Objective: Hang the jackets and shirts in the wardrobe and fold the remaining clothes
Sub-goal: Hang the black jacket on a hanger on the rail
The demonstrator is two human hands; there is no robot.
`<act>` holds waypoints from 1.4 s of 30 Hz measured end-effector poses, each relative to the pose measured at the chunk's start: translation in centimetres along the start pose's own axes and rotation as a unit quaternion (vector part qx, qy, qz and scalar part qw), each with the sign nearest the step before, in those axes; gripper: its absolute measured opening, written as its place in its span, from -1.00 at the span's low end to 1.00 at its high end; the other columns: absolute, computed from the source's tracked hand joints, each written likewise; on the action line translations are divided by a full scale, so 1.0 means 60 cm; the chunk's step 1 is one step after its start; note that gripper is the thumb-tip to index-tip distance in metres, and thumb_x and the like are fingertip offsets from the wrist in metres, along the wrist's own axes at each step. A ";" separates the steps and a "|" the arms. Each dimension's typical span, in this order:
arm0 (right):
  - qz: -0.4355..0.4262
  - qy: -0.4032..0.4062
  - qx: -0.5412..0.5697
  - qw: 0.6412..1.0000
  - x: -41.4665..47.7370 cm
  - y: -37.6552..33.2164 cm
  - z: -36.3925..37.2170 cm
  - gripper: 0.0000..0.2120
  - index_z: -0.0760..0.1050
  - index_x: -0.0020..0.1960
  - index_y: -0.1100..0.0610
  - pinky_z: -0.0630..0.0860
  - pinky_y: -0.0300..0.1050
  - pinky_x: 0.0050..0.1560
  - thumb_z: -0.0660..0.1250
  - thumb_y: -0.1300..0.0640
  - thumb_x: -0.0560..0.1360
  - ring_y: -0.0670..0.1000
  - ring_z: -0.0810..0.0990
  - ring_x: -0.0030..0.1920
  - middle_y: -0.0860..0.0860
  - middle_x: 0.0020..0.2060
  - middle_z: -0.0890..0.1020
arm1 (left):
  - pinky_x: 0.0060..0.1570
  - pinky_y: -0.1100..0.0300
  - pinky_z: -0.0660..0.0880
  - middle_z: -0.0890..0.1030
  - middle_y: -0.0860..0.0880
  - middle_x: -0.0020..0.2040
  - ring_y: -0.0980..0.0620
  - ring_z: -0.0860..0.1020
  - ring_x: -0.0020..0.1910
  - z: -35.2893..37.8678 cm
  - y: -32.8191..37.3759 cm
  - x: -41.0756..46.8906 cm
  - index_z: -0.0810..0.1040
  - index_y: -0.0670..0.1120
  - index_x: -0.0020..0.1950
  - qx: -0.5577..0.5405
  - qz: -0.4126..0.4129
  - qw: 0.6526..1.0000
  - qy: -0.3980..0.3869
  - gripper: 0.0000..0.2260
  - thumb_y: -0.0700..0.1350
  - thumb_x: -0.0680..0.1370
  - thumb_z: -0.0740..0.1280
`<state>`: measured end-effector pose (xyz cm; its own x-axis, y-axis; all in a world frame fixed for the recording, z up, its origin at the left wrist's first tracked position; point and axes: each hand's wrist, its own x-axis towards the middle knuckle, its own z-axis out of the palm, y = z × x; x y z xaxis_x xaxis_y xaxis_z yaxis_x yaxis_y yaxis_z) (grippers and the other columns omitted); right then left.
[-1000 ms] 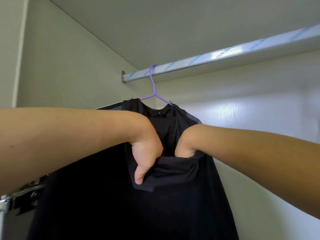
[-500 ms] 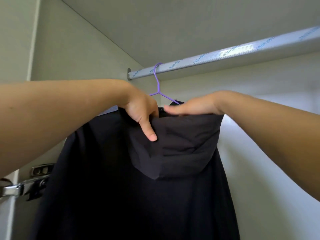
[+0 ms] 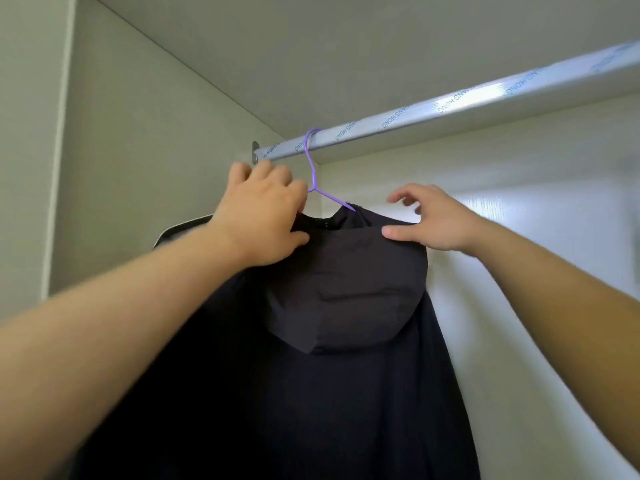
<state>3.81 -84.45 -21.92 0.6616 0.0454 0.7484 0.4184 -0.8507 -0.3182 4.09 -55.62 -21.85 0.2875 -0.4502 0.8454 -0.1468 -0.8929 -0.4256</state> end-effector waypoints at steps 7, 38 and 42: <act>0.281 -0.033 0.532 0.798 -0.095 0.073 0.173 -0.20 0.57 0.27 -0.14 0.54 0.10 0.26 0.02 -0.64 0.35 0.00 0.68 0.15 -0.11 0.10 0.72 | 0.01 0.40 0.43 0.53 0.01 0.08 0.24 0.52 -0.06 0.061 0.096 -0.167 0.42 -0.03 0.12 -0.524 -0.433 0.692 0.241 -0.56 0.31 0.53 0.30; 0.440 0.078 0.665 0.598 -0.135 0.001 0.293 -0.62 0.57 0.22 0.13 0.65 0.15 0.08 0.26 -0.16 0.64 0.24 0.67 0.11 0.17 0.12 0.68 | -0.06 0.10 0.62 0.63 0.01 -0.22 -0.01 0.63 -0.17 0.142 0.176 -0.248 0.55 0.00 -0.13 -0.622 -0.363 0.689 0.084 -0.86 -0.01 0.56 0.45; 0.484 0.066 0.512 0.707 -0.149 -0.011 0.286 -0.67 0.46 0.40 0.09 0.59 0.00 0.02 0.12 0.06 0.70 0.12 0.65 0.11 0.13 0.21 0.63 | 0.01 -0.04 0.61 0.66 0.05 -0.22 0.02 0.67 -0.17 0.154 0.187 -0.263 0.55 0.05 -0.05 -0.597 -0.453 0.658 0.070 -0.91 -0.04 0.64 0.32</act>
<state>8.31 -75.29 -38.38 0.9105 -0.4056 -0.0809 0.0861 0.3772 -0.9221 6.66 -58.55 -42.94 0.6912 0.3460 0.6344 -0.6383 -0.1193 0.7605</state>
